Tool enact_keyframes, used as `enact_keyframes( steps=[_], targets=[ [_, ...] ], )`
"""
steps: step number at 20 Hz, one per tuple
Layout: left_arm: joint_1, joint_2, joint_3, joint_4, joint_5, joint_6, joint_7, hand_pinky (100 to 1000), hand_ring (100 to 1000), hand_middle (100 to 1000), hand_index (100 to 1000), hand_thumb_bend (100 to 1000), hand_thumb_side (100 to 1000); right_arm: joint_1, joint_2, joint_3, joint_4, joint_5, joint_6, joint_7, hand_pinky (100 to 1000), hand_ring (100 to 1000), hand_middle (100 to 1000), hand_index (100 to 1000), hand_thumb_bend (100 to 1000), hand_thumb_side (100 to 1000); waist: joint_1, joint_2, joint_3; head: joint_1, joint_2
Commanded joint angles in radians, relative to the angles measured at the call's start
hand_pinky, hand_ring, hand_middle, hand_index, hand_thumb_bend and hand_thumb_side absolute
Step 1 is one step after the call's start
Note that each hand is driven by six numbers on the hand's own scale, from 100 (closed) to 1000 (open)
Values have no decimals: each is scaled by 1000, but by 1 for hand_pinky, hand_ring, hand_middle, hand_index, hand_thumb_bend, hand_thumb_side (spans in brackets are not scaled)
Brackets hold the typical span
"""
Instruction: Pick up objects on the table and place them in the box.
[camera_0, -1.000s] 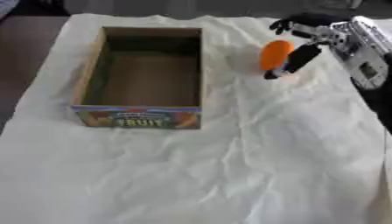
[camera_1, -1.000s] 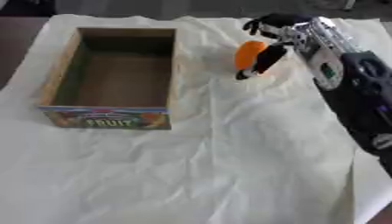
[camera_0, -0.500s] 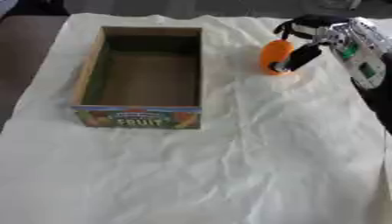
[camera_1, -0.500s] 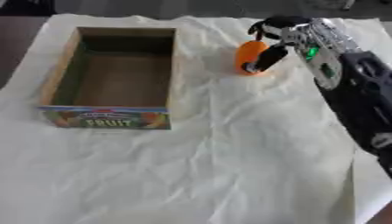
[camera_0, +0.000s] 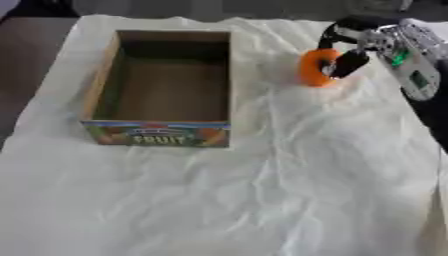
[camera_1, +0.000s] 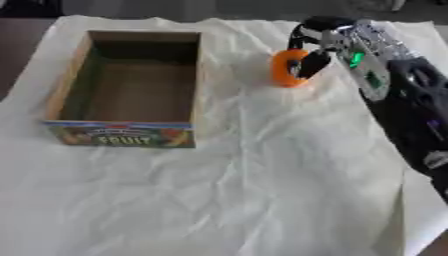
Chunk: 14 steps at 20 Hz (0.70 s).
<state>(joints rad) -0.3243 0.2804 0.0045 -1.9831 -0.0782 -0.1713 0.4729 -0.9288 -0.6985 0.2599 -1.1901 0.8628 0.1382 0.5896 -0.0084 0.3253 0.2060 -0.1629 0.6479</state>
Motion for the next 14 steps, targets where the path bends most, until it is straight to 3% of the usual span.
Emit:
enact_keyframes(
  steps=[1, 2, 6, 9, 14],
  targets=[
    [-9, 10, 4, -17, 4, -1, 0, 328, 668, 816, 771, 100, 711, -10, -22, -6, -9, 18, 2, -18, 808, 840, 632, 622, 100, 101, -1, -18, 2, -2, -9],
    [-10, 10, 4, -17, 4, -1, 1, 328, 668, 816, 771, 100, 711, -3, -29, -7, -15, 16, 2, -22, 806, 839, 631, 616, 100, 131, -1, -18, 2, -2, -9],
    [-11, 9, 6, -17, 4, -2, 1, 329, 668, 815, 771, 100, 711, 22, -51, -5, -37, 10, 3, -22, 789, 817, 593, 557, 100, 100, -4, -18, 4, -3, -9],
    [-11, 9, 7, -17, 4, -2, 3, 329, 668, 816, 771, 100, 713, 27, -55, -12, -45, 8, 17, -42, 755, 776, 510, 440, 100, 100, -4, -18, 6, -2, -10],
    [-11, 9, 7, -17, 6, 1, 3, 328, 669, 817, 770, 100, 714, 25, -54, -21, -77, -31, 53, -98, 751, 766, 484, 430, 100, 100, -6, -21, 4, 0, -9]
  ],
)
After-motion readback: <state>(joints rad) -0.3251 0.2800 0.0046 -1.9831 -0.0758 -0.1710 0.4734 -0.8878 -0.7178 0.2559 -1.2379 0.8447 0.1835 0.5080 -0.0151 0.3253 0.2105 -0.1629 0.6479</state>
